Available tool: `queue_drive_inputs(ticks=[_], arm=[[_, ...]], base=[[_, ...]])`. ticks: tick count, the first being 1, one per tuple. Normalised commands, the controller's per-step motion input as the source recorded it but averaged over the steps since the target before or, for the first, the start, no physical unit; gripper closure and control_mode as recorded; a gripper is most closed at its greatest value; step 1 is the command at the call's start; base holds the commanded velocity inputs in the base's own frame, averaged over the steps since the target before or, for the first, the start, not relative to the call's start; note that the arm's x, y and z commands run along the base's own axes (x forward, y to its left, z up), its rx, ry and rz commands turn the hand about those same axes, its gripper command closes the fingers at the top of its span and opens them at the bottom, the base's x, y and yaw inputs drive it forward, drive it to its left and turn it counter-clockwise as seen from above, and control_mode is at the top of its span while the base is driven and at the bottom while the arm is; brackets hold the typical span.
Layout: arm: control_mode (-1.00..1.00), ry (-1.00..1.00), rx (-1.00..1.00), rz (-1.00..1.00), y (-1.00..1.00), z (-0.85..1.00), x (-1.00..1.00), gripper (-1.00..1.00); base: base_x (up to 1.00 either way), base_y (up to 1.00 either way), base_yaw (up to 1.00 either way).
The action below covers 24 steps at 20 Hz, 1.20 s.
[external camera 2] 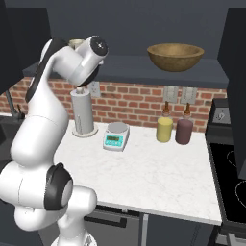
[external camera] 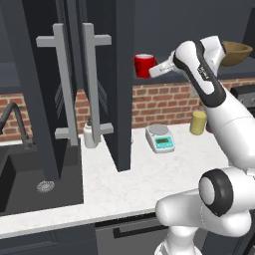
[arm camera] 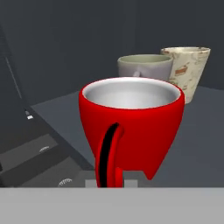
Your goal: Gather all objects into one cabinet and sort the glasses and bowls to opposite sides.
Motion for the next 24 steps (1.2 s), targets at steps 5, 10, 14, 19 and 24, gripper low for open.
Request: queue_drive_inputs(ticks=[5, 10, 14, 19, 24], arm=[[-1.00, -0.06, 0.00, 0.00, 0.07, -0.17, 0.11, 1.00], [-1.00, -0.01, 0.00, 0.00, 0.12, -0.02, 0.12, 1.00], [-1.00, 0.00, 0.00, 0.00, 0.12, 0.00, 0.16, 1.00], [-1.00, 0.00, 0.00, 0.00, 0.07, -0.01, 0.11, 1.00], [-1.00, 0.00, 0.00, 0.00, 0.00, 0.00, 0.00, 1.00]], base=[[0.00, 0.00, 0.00], [0.00, 0.00, 0.00], [0.00, 0.00, 0.00], [0.00, 0.00, 0.00], [0.00, 0.00, 0.00]])
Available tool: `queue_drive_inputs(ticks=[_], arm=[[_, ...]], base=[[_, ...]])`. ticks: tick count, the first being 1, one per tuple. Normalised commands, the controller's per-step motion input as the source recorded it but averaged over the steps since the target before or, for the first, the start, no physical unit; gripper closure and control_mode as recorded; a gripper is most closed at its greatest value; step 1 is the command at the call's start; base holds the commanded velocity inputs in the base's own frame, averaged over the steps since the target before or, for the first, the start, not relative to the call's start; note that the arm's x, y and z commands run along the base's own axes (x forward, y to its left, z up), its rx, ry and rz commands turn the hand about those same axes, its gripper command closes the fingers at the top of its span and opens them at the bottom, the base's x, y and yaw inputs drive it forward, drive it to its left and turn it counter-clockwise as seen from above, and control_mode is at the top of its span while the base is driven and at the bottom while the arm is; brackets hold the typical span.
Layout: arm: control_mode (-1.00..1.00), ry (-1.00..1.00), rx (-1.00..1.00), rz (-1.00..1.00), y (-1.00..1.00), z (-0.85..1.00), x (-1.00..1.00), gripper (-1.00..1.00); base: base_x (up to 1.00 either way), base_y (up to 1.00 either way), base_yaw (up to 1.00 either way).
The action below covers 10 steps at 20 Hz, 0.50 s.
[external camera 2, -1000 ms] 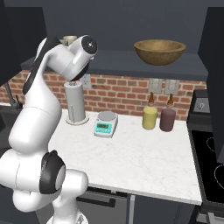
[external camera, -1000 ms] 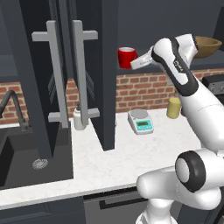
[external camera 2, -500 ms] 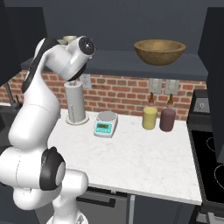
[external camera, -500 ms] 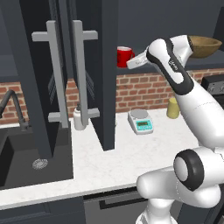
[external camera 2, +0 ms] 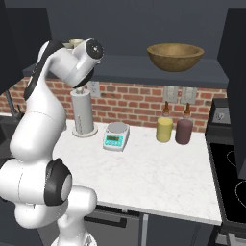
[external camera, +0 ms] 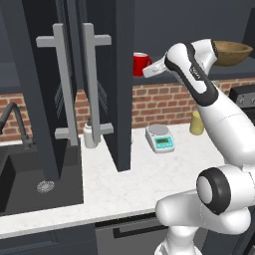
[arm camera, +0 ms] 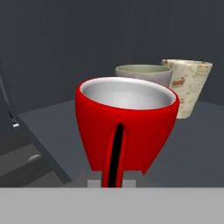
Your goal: Gather all objects into one cabinet and sort the glasses and bowls to opposite sides.
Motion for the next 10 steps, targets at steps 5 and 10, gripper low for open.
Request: queue_drive_inputs(ticks=[5, 10], arm=[[-1.00, 0.00, 0.00, 0.00, 0.00, 0.00, 0.00, 1.00], [-1.00, 0.00, 0.00, 0.00, 0.00, 0.00, 0.00, 1.00]], base=[[0.00, 0.00, 0.00], [0.00, 0.00, 0.00]])
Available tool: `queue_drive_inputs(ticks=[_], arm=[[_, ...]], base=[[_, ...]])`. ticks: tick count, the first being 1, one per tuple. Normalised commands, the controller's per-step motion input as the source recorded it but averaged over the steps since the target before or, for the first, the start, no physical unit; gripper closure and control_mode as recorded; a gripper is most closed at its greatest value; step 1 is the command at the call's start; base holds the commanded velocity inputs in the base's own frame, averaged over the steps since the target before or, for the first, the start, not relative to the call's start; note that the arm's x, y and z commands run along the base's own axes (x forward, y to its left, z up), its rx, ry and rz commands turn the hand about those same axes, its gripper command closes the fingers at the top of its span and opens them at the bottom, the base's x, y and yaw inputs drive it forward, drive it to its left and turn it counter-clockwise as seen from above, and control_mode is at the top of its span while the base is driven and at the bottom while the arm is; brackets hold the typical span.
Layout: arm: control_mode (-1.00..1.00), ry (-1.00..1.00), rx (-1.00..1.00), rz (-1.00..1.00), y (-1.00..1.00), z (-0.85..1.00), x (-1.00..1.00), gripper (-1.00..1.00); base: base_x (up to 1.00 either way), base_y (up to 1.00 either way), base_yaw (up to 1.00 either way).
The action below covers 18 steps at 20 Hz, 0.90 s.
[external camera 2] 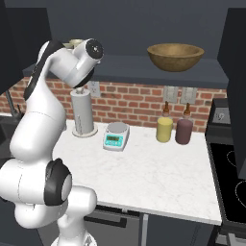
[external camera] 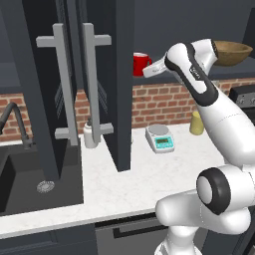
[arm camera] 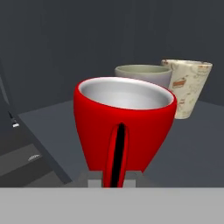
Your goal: Gather all objects into one cabinet and sort the glasses and bowls to opposite sides.
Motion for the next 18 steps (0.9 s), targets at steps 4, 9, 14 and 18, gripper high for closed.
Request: queue_drive_inputs(ticks=[4, 9, 14, 18], arm=[[-1.00, 0.00, 0.00, 0.00, 0.00, 0.00, 0.00, 1.00], [-1.00, 0.00, 0.00, 0.00, 0.00, 0.00, 0.00, -1.00], [-1.00, 0.00, 0.00, 0.00, 0.00, 0.00, 0.00, -1.00], [-1.00, 0.00, 0.00, 0.00, 0.00, 0.00, 0.00, -1.00]], base=[[0.00, 0.00, 0.00], [0.00, 0.00, 0.00], [0.00, 0.00, 0.00], [0.00, 0.00, 0.00]])
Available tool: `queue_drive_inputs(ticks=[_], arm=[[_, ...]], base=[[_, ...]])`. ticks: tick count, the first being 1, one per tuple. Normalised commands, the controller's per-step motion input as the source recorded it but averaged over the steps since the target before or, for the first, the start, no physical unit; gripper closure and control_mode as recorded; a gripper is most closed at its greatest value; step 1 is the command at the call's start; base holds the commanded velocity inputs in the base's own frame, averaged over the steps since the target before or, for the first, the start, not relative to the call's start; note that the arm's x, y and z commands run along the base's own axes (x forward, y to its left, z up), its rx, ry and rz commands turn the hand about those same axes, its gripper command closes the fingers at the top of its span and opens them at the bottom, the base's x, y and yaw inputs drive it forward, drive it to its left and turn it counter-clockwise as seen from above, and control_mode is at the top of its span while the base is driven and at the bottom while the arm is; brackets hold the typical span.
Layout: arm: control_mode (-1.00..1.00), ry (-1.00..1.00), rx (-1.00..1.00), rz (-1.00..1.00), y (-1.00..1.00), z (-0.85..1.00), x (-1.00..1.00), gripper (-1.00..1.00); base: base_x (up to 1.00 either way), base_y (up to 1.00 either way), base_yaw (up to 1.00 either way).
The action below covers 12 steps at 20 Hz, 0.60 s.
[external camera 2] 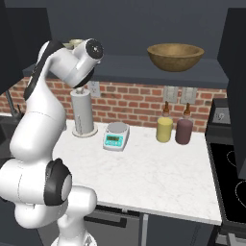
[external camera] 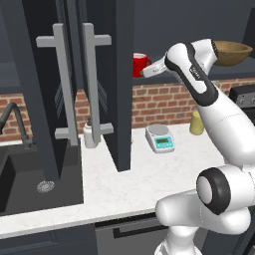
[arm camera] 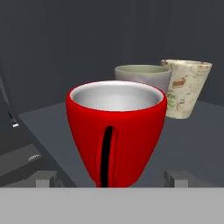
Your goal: Gather all objects into one cabinet and sort the glasses and bowls to opposite sides.
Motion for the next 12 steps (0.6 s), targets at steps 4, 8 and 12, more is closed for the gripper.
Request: queue_drive_inputs(ticks=[4, 8, 12], arm=[[-1.00, 0.00, 0.00, 0.00, 0.00, 0.00, 0.00, -1.00], [-1.00, 0.00, 0.00, -0.04, -0.10, 0.00, -0.07, -1.00], [-1.00, 0.01, 0.00, -0.13, -0.50, 0.00, -0.22, -1.00]], base=[[0.00, 0.00, 0.00], [0.00, 0.00, 0.00], [0.00, 0.00, 0.00]])
